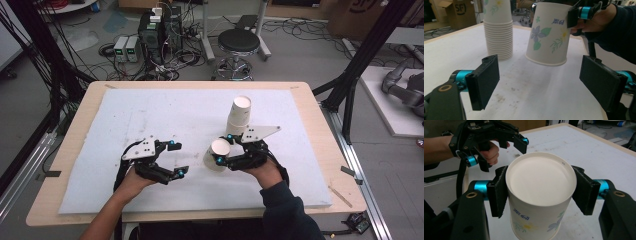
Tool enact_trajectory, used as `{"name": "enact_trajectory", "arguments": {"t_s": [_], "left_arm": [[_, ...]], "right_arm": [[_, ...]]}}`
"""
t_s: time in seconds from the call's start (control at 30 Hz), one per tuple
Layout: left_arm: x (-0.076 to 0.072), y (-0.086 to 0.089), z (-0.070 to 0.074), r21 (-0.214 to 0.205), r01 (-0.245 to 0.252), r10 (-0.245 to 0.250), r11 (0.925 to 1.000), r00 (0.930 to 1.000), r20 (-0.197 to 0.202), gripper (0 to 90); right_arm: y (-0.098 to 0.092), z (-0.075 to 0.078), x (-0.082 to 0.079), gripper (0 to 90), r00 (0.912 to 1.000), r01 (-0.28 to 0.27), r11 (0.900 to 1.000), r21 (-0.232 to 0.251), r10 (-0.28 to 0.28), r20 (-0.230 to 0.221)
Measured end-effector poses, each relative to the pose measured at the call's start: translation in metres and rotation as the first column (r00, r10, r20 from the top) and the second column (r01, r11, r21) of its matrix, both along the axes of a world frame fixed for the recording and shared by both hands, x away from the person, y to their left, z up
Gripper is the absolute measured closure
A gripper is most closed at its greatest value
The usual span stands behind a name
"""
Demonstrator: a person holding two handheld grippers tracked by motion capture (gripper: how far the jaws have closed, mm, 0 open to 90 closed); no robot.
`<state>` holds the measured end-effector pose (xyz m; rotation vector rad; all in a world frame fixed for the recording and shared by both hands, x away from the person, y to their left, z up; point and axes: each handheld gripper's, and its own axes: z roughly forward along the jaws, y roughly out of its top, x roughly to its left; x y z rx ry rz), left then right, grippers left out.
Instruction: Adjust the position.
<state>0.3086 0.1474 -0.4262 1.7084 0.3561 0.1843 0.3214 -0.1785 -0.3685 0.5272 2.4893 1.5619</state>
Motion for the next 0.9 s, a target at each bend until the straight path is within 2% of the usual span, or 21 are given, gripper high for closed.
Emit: {"name": "enact_trajectory", "arguments": {"t_s": [0.03,0.13,0.27,0.5,0.73,0.9], "left_arm": [[0.002,-0.008,0.0,0.007,0.019,-0.019,0.9998,0.9998,0.003,16.3],[0.004,-0.015,-0.001,0.008,0.03,-0.03,0.9995,0.9996,0.001,16.3],[0.009,-0.035,-0.004,0.02,0.058,-0.058,0.9981,0.9983,-0.002,16.3],[0.012,-0.053,-0.008,0.031,0.095,-0.094,0.995,0.9954,-0.016,16.5],[0.014,-0.059,-0.011,0.027,0.114,-0.114,0.9931,0.9933,-0.019,17.8],[0.014,-0.059,-0.011,0.014,0.145,-0.145,0.9893,0.9894,-0.011,25.0]], "right_arm": [[0.001,0.0,0.0,36.7,1.0,-0.004,1.0,0.001,0.004,-0.003],[0.001,0.0,0.0,36.7,0.9999,-0.01,0.9999,0.006,0.01,-0.006],[0.004,-0.001,0.0,36.7,0.9998,-0.017,0.9999,0.0,0.017,-0.01],[0.008,-0.002,-0.002,36.7,0.9994,-0.03,0.9995,-0.004,0.03,-0.02],[0.012,-0.003,-0.003,36.7,0.9985,-0.05,0.9986,0.014,0.051,-0.018],[0.014,-0.003,-0.003,37.0,0.9973,-0.066,0.9975,0.025,0.067,-0.03]]}}
